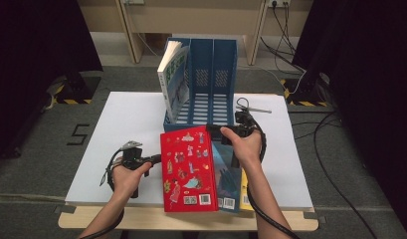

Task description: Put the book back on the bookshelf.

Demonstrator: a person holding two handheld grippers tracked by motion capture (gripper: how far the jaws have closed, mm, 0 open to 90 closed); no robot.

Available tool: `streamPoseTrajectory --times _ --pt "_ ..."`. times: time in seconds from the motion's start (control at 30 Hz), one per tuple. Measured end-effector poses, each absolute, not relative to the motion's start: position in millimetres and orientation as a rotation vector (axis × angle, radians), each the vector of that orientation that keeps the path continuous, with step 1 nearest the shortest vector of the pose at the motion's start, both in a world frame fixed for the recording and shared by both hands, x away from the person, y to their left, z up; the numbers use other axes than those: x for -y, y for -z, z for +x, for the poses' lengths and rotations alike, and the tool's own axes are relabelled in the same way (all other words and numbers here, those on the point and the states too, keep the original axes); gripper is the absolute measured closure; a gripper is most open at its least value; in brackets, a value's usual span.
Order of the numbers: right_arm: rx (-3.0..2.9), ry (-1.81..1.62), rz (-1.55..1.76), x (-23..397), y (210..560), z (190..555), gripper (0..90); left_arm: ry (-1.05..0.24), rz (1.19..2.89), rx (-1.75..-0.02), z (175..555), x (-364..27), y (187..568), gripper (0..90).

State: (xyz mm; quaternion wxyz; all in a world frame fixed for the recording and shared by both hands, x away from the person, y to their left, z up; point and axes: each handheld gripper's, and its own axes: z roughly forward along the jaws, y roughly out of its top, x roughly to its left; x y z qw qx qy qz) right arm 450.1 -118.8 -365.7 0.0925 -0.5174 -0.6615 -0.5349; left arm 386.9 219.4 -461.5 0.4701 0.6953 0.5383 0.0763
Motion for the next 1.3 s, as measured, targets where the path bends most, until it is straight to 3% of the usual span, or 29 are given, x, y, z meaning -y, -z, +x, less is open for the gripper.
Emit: streamPoseTrajectory --times 0.8,1.3 --pt "2.058 1.918 -1.372 114 323 448 81.6 -0.319 1.562 -1.270 413 -229 403 89.5" --pt "2.186 1.918 -1.247 125 320 439 81.3 -0.391 1.548 -1.209 400 -222 401 89.5"
